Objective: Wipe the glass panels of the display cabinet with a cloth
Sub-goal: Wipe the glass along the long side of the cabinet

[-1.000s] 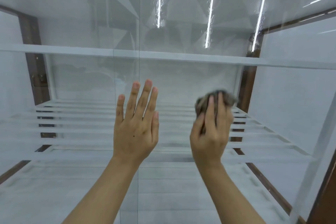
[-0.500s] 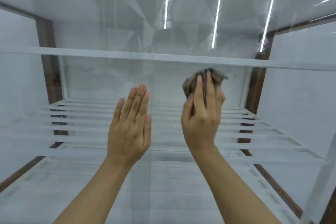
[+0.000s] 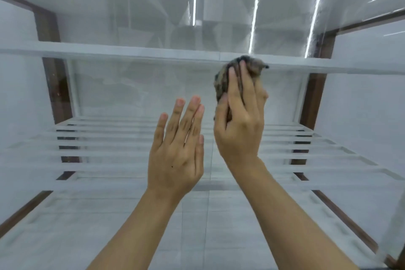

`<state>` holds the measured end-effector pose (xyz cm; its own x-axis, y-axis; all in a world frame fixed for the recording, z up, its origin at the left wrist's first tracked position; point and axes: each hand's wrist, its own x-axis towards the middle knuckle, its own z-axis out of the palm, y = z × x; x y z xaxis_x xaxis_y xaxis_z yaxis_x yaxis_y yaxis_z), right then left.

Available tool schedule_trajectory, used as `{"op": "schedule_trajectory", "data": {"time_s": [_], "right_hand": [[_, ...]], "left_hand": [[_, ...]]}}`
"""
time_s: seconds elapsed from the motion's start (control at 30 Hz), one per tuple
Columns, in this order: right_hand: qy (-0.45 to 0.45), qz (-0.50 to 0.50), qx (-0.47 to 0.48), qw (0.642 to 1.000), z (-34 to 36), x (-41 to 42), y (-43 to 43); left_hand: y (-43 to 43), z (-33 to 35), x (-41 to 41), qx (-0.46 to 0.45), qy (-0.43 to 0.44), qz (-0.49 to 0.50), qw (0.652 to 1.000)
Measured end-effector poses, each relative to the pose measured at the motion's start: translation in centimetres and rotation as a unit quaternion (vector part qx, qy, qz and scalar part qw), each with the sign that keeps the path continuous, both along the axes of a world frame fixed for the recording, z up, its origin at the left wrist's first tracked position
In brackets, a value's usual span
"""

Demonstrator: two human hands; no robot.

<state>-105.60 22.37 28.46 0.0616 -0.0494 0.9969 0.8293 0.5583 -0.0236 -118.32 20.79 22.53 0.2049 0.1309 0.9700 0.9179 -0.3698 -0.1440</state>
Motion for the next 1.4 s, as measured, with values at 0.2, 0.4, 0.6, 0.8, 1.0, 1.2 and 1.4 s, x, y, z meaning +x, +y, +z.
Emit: {"op": "schedule_trajectory", "data": {"time_s": [0.2,0.4,0.6,0.8,1.0,1.2,1.4], "right_hand": [[-0.054,-0.055,-0.045,0.996,-12.4,1.2,-0.9],[-0.027,-0.047,0.027,0.998,-8.4,1.0,0.3],[-0.012,-0.018,0.031,0.999,-8.9,0.4,0.8],[-0.045,-0.041,0.044,0.997,-22.3,1.1,0.5],[-0.001,-0.039,0.052,0.998,-11.2,-0.2,1.1],[-0.038,-0.062,0.055,0.996,-27.2,1.6,1.0],[-0.023,-0.037,0.043,0.998,-13.2,0.2,0.8]], "left_hand": [[0.2,-0.3,0.0,0.016,-0.011,-0.006,1.000],[0.2,-0.9,0.3,0.042,-0.026,-0.003,0.999],[0.7,-3.5,0.2,0.065,-0.033,-0.005,0.997],[1.0,-11.0,-0.3,0.071,-0.014,-0.004,0.997],[1.3,-12.3,-0.6,0.068,-0.027,0.005,0.997],[1.6,-12.4,-0.6,0.060,-0.022,0.004,0.998],[1.5,-12.3,-0.5,0.067,-0.026,0.008,0.997]]}}
